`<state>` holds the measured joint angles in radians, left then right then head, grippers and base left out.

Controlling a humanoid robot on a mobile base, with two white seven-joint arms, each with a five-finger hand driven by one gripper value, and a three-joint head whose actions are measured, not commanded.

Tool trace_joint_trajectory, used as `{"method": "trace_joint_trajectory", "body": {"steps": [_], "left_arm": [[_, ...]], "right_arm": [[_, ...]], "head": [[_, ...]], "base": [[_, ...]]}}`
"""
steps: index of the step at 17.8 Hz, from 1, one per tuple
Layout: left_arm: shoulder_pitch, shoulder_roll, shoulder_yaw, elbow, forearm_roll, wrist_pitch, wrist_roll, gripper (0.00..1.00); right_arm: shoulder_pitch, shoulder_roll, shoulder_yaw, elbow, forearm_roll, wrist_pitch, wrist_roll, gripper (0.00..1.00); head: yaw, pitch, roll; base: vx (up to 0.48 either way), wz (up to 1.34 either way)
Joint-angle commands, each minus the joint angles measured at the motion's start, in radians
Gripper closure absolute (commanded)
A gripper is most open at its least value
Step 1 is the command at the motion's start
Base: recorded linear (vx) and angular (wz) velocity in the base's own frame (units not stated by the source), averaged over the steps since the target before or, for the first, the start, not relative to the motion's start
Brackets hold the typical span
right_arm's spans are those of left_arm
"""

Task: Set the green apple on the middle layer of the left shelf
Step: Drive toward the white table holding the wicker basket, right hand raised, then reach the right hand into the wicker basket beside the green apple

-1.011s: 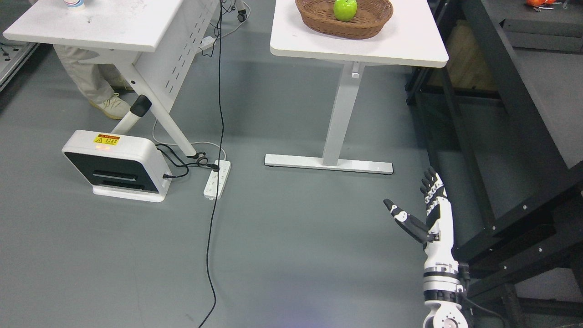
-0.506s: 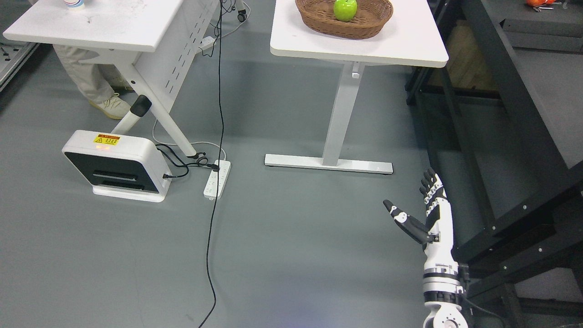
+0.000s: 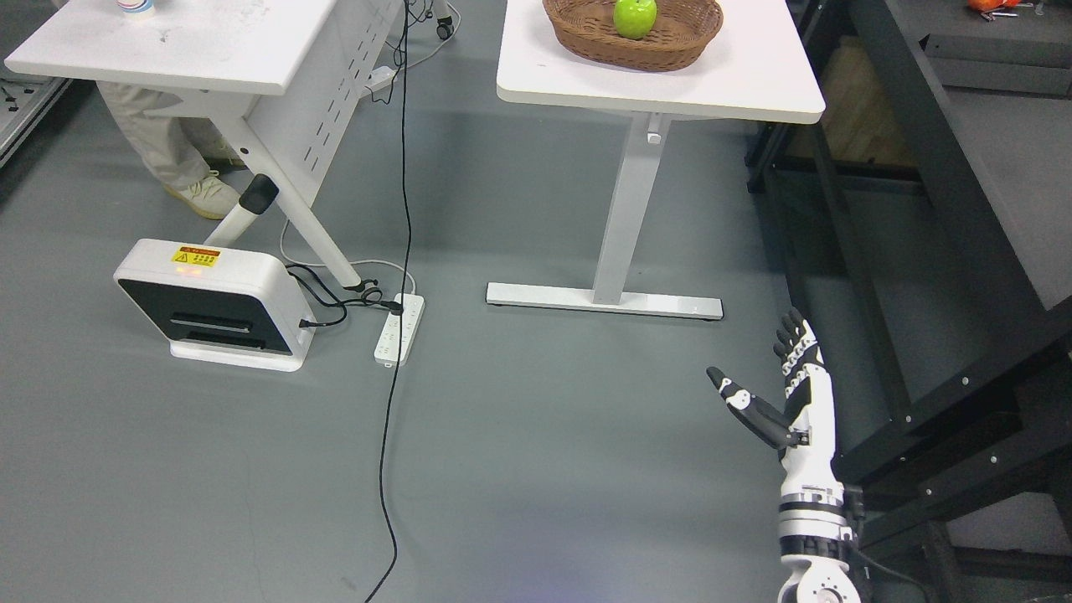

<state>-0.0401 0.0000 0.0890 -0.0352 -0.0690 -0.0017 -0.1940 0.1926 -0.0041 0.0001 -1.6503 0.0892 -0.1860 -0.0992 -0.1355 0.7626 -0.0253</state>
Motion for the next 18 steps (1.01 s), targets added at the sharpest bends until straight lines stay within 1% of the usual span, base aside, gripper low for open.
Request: {"method": "trace_joint_trajectory", "body": {"steps": [1,2,3,4,6,8,9,10,11,12,13,14,16,18], "left_arm": [[0.000,0.017,0.000,0.000,0.000,0.000,0.001,0.00],[0.000,0.017,0.000,0.000,0.000,0.000,0.001,0.00],[0.000,0.017,0.000,0.000,0.000,0.000,0.001,0.00],[0.000,0.017,0.000,0.000,0.000,0.000,0.001,0.00],[-0.001,0.017,0.000,0.000,0.000,-0.001,0.001,0.00],[0.000,0.017,0.000,0.000,0.000,0.000,0.001,0.00],[0.000,0.017,0.000,0.000,0.000,0.000,0.001,0.00],[0.000,0.017,0.000,0.000,0.000,0.000,0.001,0.00],[-0.001,0.017,0.000,0.000,0.000,0.000,0.001,0.00],[0.000,0.017,0.000,0.000,0.000,0.000,0.001,0.00],[-0.001,0.017,0.000,0.000,0.000,0.000,0.001,0.00],[0.000,0.017,0.000,0.000,0.000,0.000,0.001,0.00],[0.000,0.017,0.000,0.000,0.000,0.000,0.001,0.00],[-0.001,0.017,0.000,0.000,0.000,0.000,0.001,0.00]], "right_arm": [[-0.022,-0.068,0.003,-0.002,0.247,0.000,-0.022,0.01],[-0.034,-0.083,0.003,-0.002,0.414,0.006,-0.046,0.01],[-0.039,-0.089,0.003,-0.002,0.525,0.013,-0.063,0.01],[-0.039,-0.097,0.000,-0.006,0.593,0.019,-0.077,0.01],[-0.039,-0.120,-0.038,-0.035,0.593,0.020,-0.088,0.01],[-0.042,-0.135,-0.049,-0.049,0.593,0.019,-0.083,0.01],[-0.053,-0.157,-0.049,-0.049,0.595,0.022,-0.076,0.04],[-0.053,-0.165,-0.049,-0.051,0.595,0.022,-0.065,0.10],[-0.053,-0.166,-0.054,-0.052,0.595,0.020,-0.048,0.13],[-0.051,-0.166,-0.069,-0.052,0.593,0.014,-0.039,0.14],[-0.048,-0.169,-0.083,-0.054,0.592,-0.003,-0.037,0.04],[-0.041,-0.174,-0.089,-0.060,0.592,-0.056,-0.042,0.00],[-0.035,-0.163,-0.103,-0.062,0.586,-0.121,-0.042,0.00],[-0.044,-0.163,-0.100,-0.060,0.584,-0.113,-0.037,0.00]], "head": [[0.0000,0.000,0.000],[0.0000,0.000,0.000],[0.0000,0.000,0.000],[0.0000,0.000,0.000],[0.0000,0.000,0.000],[0.0000,0.000,0.000],[0.0000,0.000,0.000],[0.0000,0.000,0.000],[0.0000,0.000,0.000],[0.0000,0.000,0.000],[0.0000,0.000,0.000],[0.0000,0.000,0.000],[0.0000,0.000,0.000],[0.0000,0.000,0.000]], "base": [[0.000,0.00],[0.011,0.00],[0.011,0.00],[0.021,0.00],[0.037,-0.02],[0.072,-0.02],[0.148,0.00],[0.148,0.00],[0.180,-0.04],[0.180,-0.04],[0.240,-0.06],[0.240,-0.06],[0.280,-0.06],[0.273,-0.10]]}}
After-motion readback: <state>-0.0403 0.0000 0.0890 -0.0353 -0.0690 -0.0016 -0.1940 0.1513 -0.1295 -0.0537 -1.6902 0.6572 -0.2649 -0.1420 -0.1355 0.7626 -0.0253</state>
